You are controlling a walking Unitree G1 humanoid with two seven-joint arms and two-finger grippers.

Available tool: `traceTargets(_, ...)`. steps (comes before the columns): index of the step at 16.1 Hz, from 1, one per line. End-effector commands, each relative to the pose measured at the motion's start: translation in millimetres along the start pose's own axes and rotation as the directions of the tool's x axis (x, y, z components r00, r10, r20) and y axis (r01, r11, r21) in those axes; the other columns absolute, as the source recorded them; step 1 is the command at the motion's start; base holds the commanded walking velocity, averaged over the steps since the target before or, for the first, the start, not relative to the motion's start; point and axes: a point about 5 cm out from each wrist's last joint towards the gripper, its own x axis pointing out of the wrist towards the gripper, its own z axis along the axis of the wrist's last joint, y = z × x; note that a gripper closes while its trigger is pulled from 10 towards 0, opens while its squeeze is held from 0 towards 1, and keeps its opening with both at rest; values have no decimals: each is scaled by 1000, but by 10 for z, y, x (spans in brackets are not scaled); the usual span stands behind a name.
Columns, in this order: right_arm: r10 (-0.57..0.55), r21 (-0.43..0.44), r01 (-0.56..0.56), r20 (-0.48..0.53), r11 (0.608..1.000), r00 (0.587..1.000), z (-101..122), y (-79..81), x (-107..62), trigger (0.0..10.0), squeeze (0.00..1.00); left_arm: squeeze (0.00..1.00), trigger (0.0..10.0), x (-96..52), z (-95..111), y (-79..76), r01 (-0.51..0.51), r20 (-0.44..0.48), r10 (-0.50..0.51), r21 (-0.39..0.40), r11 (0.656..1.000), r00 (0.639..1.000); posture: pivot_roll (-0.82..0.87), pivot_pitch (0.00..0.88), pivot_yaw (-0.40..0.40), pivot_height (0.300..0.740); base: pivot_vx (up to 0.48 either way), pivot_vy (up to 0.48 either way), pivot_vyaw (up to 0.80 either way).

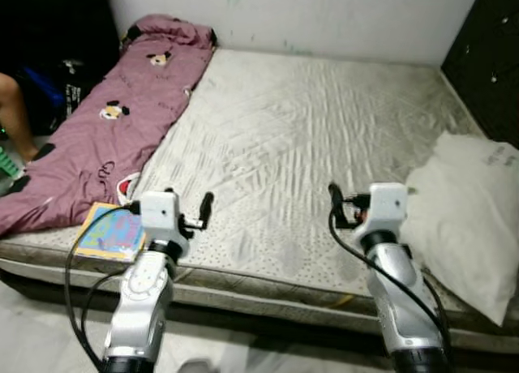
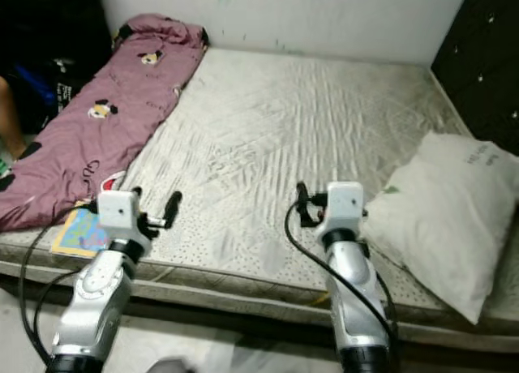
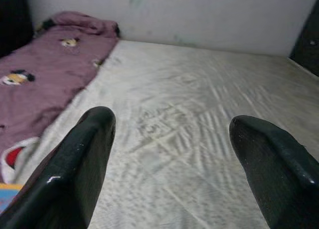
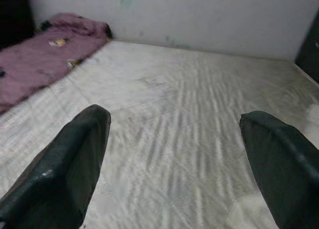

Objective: Clean up the room

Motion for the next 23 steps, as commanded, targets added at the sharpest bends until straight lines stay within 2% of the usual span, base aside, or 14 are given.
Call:
traceTargets(1,12,-5,-12,15,1000,1000,41,24,9,10000,0,0,10000,4,15,40,-24,1,24,5,1000,1000,19,0,-15,740,0,0,0)
traceTargets(14,16,-14,-16,12,1000,1000,37,30,18,10000,0,0,10000,27,23,24,-40,-3,40,13,999,999,21,0,-17,740,0,0,0)
traceTargets(23,22,-20,-22,6,1000,1000,28,33,21,10000,0,0,10000,29,21,17,-40,-2,40,10,999,999,21,0,-19,740,0,-267,0)
